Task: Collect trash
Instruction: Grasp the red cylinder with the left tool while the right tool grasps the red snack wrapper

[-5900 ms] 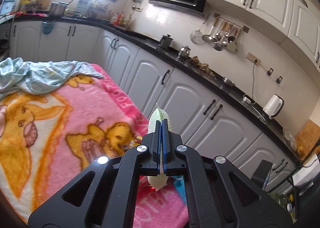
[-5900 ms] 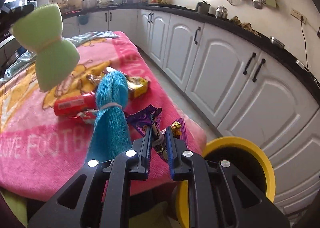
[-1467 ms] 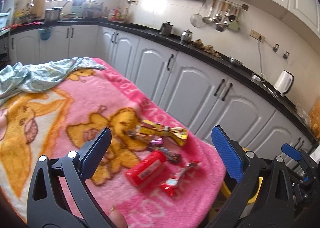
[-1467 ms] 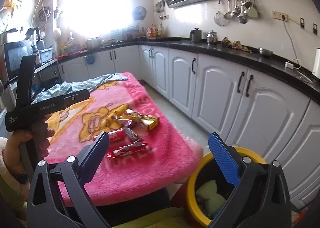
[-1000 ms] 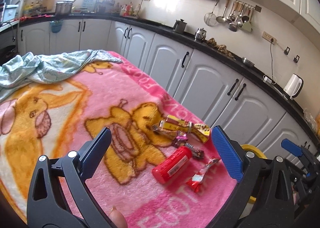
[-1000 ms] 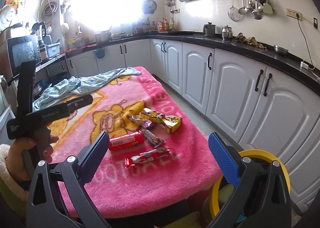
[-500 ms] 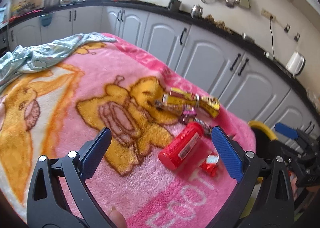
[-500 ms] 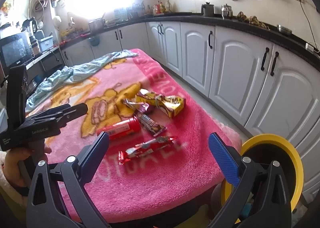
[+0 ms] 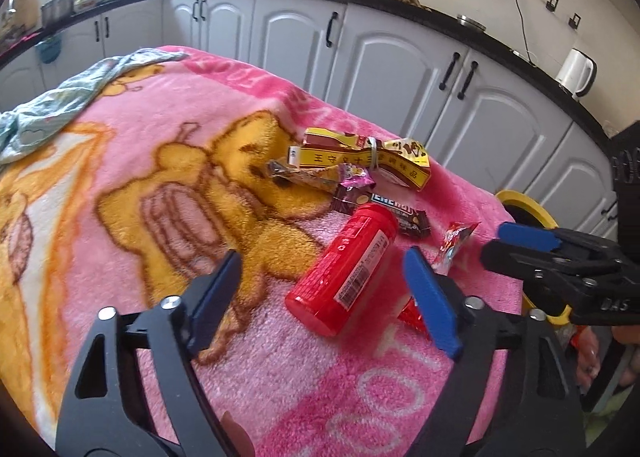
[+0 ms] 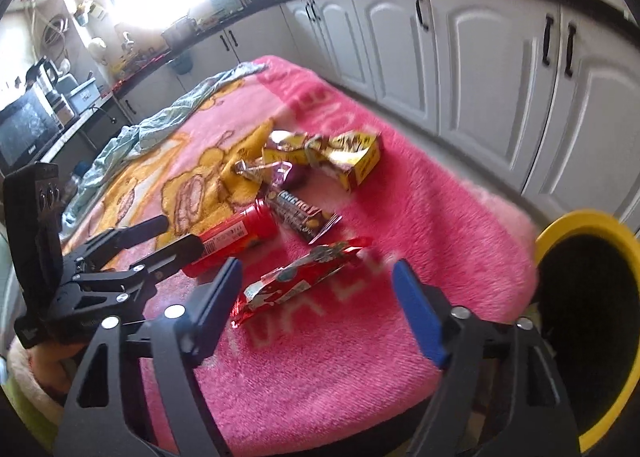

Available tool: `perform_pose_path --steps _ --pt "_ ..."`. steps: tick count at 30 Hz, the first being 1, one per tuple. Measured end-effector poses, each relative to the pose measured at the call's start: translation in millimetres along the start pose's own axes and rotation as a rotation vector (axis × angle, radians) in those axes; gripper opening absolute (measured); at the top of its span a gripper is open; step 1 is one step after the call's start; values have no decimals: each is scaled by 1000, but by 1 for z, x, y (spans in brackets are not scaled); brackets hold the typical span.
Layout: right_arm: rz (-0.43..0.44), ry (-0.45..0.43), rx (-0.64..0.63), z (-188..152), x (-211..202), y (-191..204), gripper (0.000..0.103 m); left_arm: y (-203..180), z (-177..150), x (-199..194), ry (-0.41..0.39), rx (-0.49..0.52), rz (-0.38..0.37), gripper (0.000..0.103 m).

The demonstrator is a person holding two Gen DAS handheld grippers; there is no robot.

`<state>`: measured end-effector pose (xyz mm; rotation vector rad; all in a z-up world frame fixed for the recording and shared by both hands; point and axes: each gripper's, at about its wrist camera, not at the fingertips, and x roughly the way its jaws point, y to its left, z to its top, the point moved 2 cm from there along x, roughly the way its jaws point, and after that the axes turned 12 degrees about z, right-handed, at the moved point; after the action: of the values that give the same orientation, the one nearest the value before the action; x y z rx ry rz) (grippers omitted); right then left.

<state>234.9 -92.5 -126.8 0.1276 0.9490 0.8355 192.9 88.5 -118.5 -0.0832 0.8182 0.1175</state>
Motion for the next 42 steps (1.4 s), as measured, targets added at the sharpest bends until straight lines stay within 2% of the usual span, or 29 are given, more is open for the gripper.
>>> perform_pose_path --steps 5,8,10,19,21,32,42 --pt "22 44 52 4 18 -7 53 -7 -2 13 35 40 -15 61" --pt "32 70 89 3 28 -13 41 -9 -4 18 49 46 -25 54" --pt "48 74 100 1 30 -14 38 -10 -6 20 58 52 -27 47" --pt "61 73 80 -7 28 -10 26 -16 -13 20 75 85 -48 33" --pt "68 73 84 -10 26 -11 19 -19 -14 20 76 101 -43 31" --pt "78 68 86 -16 20 -8 14 -27 -23 12 80 136 -45 27" --pt "85 54 96 -19 9 -6 11 -31 -30 -1 70 113 -59 27"
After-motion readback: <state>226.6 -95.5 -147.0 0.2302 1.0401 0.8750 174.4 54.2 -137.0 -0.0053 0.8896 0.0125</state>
